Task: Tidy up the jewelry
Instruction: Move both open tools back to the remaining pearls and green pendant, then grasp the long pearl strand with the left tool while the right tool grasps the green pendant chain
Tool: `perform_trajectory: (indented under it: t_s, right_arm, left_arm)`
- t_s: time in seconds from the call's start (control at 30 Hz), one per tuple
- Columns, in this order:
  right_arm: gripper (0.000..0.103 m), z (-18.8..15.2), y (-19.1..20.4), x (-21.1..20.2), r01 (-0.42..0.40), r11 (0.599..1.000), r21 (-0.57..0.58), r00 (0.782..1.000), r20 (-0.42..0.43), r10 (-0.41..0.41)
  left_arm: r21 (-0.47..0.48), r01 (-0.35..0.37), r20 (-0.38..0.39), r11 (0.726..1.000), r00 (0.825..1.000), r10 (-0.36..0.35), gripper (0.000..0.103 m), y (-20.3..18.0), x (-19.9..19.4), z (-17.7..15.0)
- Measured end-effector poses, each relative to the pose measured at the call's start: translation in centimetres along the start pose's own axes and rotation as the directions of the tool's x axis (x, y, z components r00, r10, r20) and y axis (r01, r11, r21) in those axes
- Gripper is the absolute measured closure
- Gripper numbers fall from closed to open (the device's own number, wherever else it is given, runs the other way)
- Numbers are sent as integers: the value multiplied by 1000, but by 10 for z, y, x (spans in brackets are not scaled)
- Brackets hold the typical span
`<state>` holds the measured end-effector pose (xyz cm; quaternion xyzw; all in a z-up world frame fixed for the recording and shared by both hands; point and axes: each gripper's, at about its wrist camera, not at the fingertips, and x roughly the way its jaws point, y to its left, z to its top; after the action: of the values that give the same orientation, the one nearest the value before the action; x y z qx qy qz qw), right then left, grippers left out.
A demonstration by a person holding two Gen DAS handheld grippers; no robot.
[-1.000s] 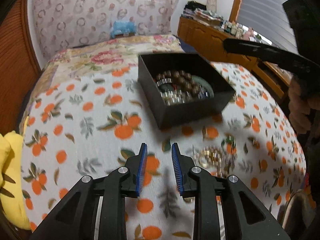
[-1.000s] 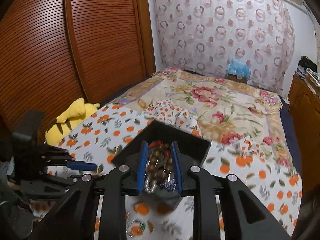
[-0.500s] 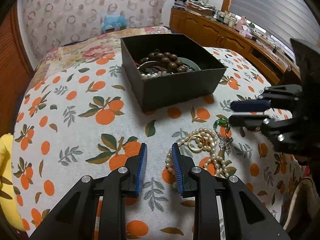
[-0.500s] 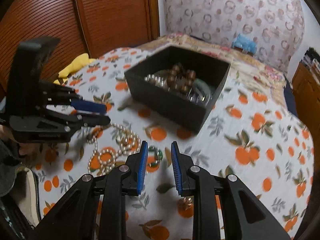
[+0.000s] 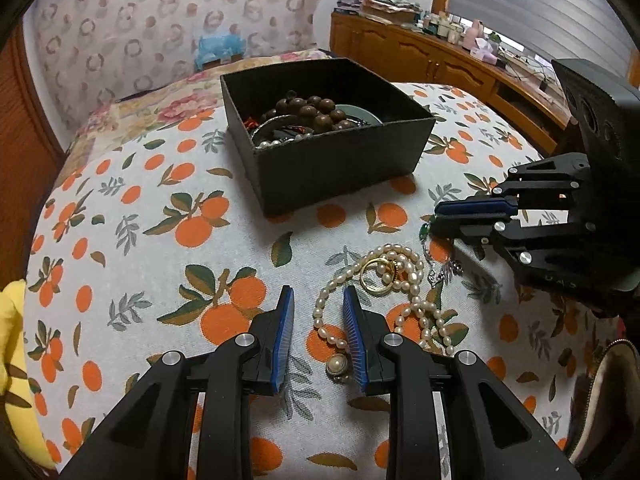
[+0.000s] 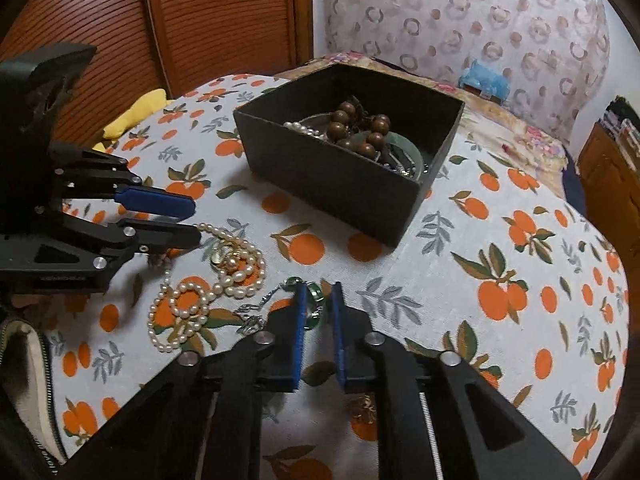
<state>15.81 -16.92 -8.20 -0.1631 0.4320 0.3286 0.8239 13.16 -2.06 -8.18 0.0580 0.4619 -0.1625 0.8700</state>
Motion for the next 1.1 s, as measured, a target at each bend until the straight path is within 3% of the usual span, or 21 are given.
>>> perform_trajectory:
  t_s: [0.07, 0.2, 0.4, 0.67, 1.1]
  right_arm:
    - [97, 0, -1, 0, 7, 1000, 3, 1000, 0, -7]
    - [97, -3, -4, -3, 10, 1000, 20, 1000, 7, -10]
    - [97, -10, -7, -13, 14, 999, 48, 1000, 25, -15]
    - [97, -13, -4, -40, 30, 997, 73, 996, 86, -36]
    - [97, -6, 15, -87, 57, 998, 40, 979, 191, -64]
  left_arm:
    - [8, -7, 3, 1000, 1000, 7, 80, -2, 1, 0]
    - [33, -18, 12, 999, 1000, 18, 99, -4, 2, 0]
    - [-6, -1, 14, 1000, 1000, 1, 99, 0, -3, -2]
    - [-51, 19, 123, 999, 992, -13, 99, 0, -44, 5]
    - [-13, 23, 289, 1000, 957, -19, 99, -21, -114, 31]
